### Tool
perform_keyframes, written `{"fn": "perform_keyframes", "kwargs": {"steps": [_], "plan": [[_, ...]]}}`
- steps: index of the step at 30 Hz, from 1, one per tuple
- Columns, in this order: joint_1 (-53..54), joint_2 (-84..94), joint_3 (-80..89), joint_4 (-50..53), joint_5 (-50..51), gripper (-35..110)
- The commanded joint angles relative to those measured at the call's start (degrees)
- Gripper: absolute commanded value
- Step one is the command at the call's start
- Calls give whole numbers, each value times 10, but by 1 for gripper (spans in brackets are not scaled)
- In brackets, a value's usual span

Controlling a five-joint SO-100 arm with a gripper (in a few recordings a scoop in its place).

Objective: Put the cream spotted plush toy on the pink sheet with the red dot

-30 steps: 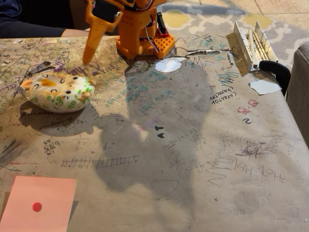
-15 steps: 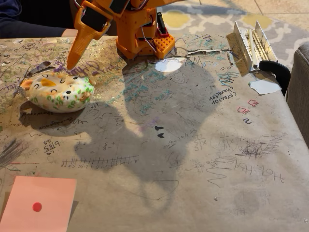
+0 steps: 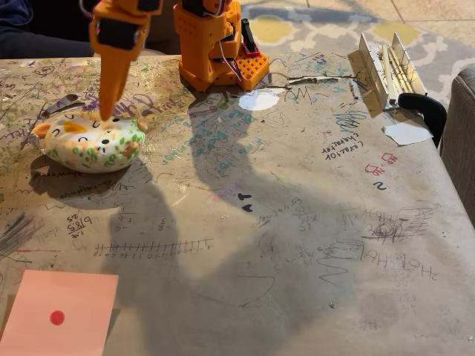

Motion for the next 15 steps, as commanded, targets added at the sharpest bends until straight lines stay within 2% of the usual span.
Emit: {"fn": "perform_keyframes", "kwargs": {"steps": [1, 8, 15], "plan": [[-11, -51, -85, -9, 15, 29], [-22, -171, -161, 14, 35, 30], [13, -222, -142, 54, -27, 30]]}}
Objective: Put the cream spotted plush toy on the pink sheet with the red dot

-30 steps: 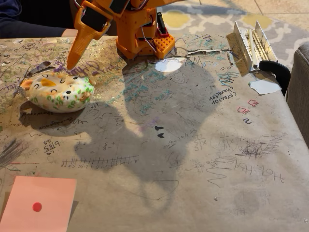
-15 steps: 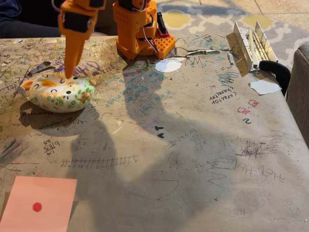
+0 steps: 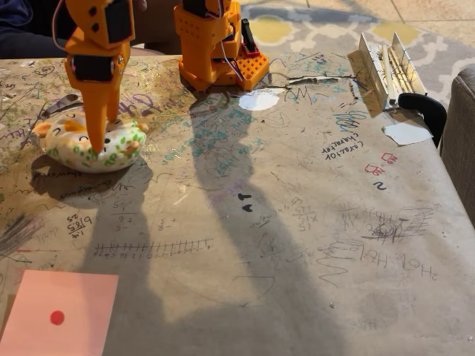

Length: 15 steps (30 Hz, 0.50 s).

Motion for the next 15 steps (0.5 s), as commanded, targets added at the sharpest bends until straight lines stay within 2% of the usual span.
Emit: {"fn": "perform_keyframes", "kwargs": {"steps": [1, 4, 15], "plan": [[27, -18, -11, 46, -38, 30], [30, -62, -25, 70, -46, 30], [4, -136, -134, 36, 5, 30]]}}
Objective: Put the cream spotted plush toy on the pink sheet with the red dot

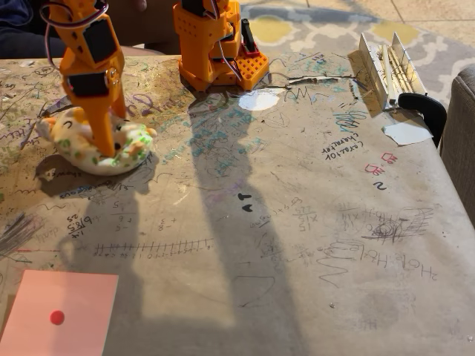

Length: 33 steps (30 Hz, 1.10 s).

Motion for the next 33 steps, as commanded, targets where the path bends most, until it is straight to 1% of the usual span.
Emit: {"fn": "perform_keyframes", "kwargs": {"steps": [1, 4, 6, 8, 9, 12, 15, 18, 20, 24, 26, 29, 33], "plan": [[-11, -1, -56, -6, 11, 30], [-26, -32, -102, 7, 11, 28], [-33, -43, -112, 7, 10, 23], [-38, -45, -107, 4, 3, 3], [-40, -40, -101, 4, -4, 0], [-46, 29, -44, -24, -21, 0], [-60, 117, 10, -30, -23, 0], [-87, 221, 47, -17, 5, 0], [-112, 323, 78, -7, 33, 0], [-180, 646, 173, 1, 109, 0], [-224, 799, 191, 31, 145, 0], [-287, 882, 149, 96, 200, 0], [-340, 947, 78, 127, 242, 0]]}}
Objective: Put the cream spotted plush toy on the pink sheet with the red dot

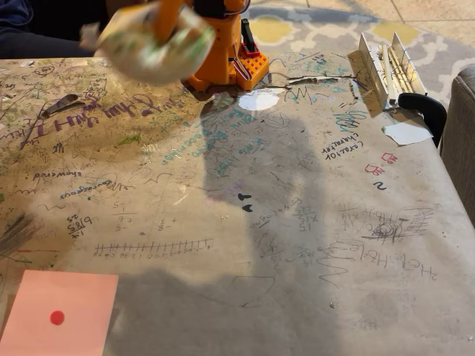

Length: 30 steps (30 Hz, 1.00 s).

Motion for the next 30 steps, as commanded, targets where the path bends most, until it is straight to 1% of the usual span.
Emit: {"fn": "perform_keyframes", "kwargs": {"steps": [1, 4, 7, 10, 12, 13, 14, 15, 16, 17, 18, 19, 20, 21, 22, 23, 25, 27, 30], "plan": [[-40, 85, -95, 32, 29, 0], [-67, 138, -134, 43, 34, 0], [-83, 132, -155, 58, 36, 0], [-78, 113, -128, 30, 35, 0], [-54, 45, -110, -25, 34, 0], [-38, -15, -108, -71, 36, 0], [-21, -100, -118, -128, 39, 0], [-4, -223, -157, -190, 47, 0], [11, -391, -250, -224, 62, 0], [26, -604, -436, -188, 76, 0], [44, -830, -696, -81, 96, 0], [57, -1070, -1063, 74, 98, 1], [59, -1317, -1513, 202, 69, 16], [54, -1341, -1516, 207, 33, 24], [63, -1234, -1280, 169, 22, 25], [73, -1166, -1148, 152, 13, 26], [82, -1105, -1016, 140, -11, 26], [86, -1041, -904, 106, -41, 29], [85, -882, -677, -2, -76, 28]]}}
